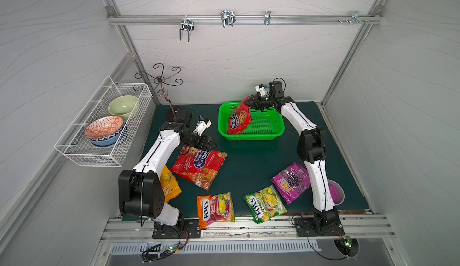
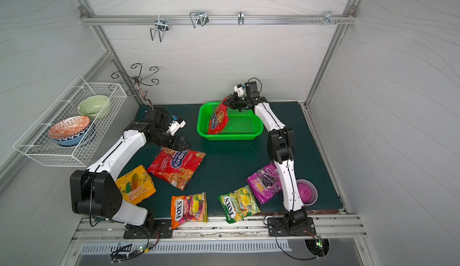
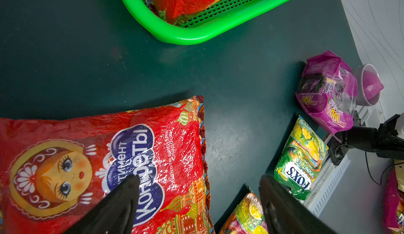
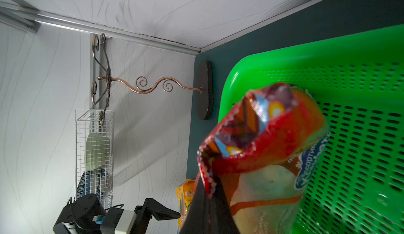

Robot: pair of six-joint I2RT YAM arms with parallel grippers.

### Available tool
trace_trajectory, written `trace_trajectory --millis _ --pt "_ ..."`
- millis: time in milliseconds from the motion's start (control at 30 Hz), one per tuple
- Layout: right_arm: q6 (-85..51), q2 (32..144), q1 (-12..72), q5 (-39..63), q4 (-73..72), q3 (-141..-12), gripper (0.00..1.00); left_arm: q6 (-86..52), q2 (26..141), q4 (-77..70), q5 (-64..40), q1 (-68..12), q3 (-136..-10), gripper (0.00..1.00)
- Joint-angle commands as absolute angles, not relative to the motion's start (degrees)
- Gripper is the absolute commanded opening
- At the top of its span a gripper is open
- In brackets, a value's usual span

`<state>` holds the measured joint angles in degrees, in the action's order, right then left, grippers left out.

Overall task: Put the candies in the basket
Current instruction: Place the candy in the basket.

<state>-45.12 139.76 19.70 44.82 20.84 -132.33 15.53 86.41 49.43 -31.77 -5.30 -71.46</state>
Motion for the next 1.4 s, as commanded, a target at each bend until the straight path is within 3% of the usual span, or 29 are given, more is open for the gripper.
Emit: trace_trajectory --millis 0,67,300,433,867,1000,1100,1167,1367 --pt "-38.7 135.1 19.4 43.7 26.7 -130.5 0.0 15.1 87.3 47.9 -32.8 -5.0 -71.4 0.89" --pt "-37.3 133.9 18.7 42.5 28.1 -129.1 0.01 15.0 87.5 48.0 -32.8 -5.1 -71.5 0.89" --pt "-30.1 131.1 16.7 38.3 38.2 -128.1 0.37 15.0 87.7 48.0 -32.8 -5.1 -71.6 0.89" --pt "-24.3 129.2 16.5 30.3 45.9 -127.3 0.43 15.1 87.5 47.9 -32.6 -5.1 -71.5 0.89" --pt "-9.3 128.0 20.3 0.5 64.9 -132.3 0.44 15.8 88.1 48.0 -30.5 -5.1 -71.7 0.89" --pt "-6.6 126.8 23.1 5.3 63.6 -133.3 0.4 16.2 87.9 48.0 -29.7 -5.1 -71.5 0.89" --pt "-8.8 127.6 24.1 14.5 59.3 -131.8 0.29 16.1 87.9 48.0 -29.6 -5.1 -71.6 0.89" --pt "-9.8 128.4 24.6 13.9 56.3 -129.7 0.22 16.2 87.7 48.0 -29.4 -5.1 -71.6 0.89" --pt "-12.8 131.9 25.6 10.6 49.2 -127.6 0.2 16.0 87.1 47.3 -29.3 -5.1 -70.8 0.89"
